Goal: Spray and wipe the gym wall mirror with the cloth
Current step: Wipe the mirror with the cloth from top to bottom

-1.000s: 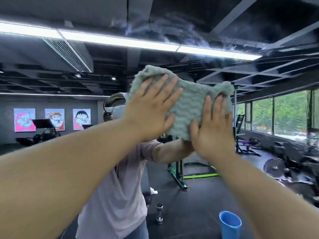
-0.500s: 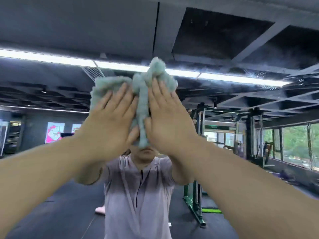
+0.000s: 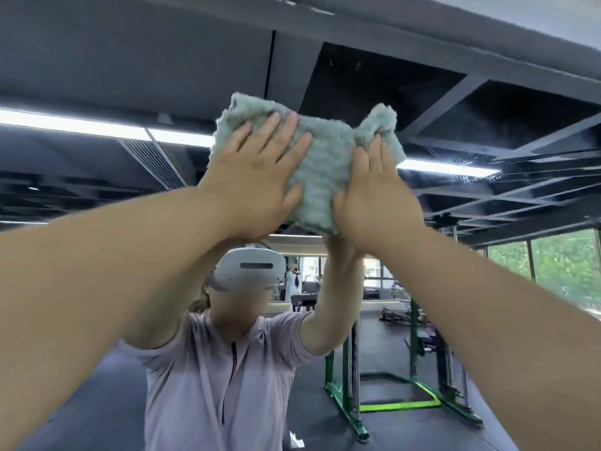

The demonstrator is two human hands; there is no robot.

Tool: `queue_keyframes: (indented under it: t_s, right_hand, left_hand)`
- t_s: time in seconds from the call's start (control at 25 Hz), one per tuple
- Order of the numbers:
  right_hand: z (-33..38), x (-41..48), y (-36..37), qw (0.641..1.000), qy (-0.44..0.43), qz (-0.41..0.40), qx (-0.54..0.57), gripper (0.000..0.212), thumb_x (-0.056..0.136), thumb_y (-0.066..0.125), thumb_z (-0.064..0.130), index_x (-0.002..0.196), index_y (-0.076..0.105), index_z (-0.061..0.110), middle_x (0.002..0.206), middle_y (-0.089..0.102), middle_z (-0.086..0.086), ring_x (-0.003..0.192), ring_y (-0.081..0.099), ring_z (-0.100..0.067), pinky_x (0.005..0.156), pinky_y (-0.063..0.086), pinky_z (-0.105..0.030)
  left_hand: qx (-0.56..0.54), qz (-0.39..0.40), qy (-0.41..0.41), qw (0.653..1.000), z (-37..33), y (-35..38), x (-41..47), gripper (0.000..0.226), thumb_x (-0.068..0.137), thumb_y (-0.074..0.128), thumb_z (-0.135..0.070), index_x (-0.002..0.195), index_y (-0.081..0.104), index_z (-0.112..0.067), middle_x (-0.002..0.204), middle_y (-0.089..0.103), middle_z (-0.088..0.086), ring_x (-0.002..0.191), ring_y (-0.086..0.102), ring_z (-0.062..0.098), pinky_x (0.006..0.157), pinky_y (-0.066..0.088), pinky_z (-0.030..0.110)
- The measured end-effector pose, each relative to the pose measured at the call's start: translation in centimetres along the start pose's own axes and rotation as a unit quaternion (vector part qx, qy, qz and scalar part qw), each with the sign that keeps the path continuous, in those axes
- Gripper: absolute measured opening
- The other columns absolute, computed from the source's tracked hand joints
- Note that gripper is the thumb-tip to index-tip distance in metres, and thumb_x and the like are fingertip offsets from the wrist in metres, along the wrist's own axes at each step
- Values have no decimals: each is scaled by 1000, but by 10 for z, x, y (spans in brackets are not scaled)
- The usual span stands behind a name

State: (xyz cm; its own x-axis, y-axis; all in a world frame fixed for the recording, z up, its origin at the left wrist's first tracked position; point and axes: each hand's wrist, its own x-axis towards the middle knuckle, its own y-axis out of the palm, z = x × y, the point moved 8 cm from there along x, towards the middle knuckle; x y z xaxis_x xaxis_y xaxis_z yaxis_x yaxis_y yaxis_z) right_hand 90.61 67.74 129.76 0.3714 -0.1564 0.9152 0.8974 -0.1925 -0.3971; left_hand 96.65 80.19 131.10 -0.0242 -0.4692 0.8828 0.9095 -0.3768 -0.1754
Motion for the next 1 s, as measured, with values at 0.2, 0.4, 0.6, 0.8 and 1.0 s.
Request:
queue_keyframes:
  t_s: [0.2, 0.4, 0.6, 0.8, 1.0]
  right_hand:
    - [-19, -43, 20, 997, 3, 61, -42, 73, 96, 28, 37, 152, -4, 2, 159, -12, -23, 148, -12, -31, 120, 10, -42]
    - [-25, 69, -19, 998, 62, 20, -5, 71, 99, 29, 37, 153, -13, 18, 160, -18, -10, 148, -12, -31, 117, 17, -45]
    - [-30, 11, -4, 1000, -15, -17, 7, 68, 99, 29, 36, 155, -7, 22, 162, -13, 6, 149, -10, -26, 116, 21, -42]
    - [-25, 14, -3, 999, -23, -23, -29, 65, 101, 23, 42, 155, -7, 18, 163, -9, -3, 148, -7, -32, 115, 22, -46]
    - [-24, 58, -5, 999, -4, -6, -41, 61, 101, 15, 41, 151, -17, 31, 160, -15, -14, 145, -10, -43, 117, 7, -52]
  left_hand:
    - [22, 10, 75, 997, -32, 6, -37, 71, 91, 14, -51, 154, 18, -17, 161, 9, 9, 149, 11, 24, 117, 2, 39]
    - [-10, 25, -42, 999, 5, -7, 70, 66, 98, 16, -50, 155, -3, -24, 162, -11, 1, 149, -10, 17, 119, -5, 39]
    - [4, -40, 12, 999, -22, 1, 18, 72, 91, 12, -52, 154, 16, -17, 162, 8, 8, 149, 8, 23, 118, 4, 41]
    - [47, 48, 45, 997, -13, 0, 28, 77, 85, -3, -59, 152, -12, -25, 160, -15, 1, 149, -9, 18, 118, -5, 38]
    - [-1, 52, -49, 997, -8, 2, 52, 68, 95, 8, -52, 155, -2, -22, 162, -11, 3, 149, -10, 19, 119, -6, 40]
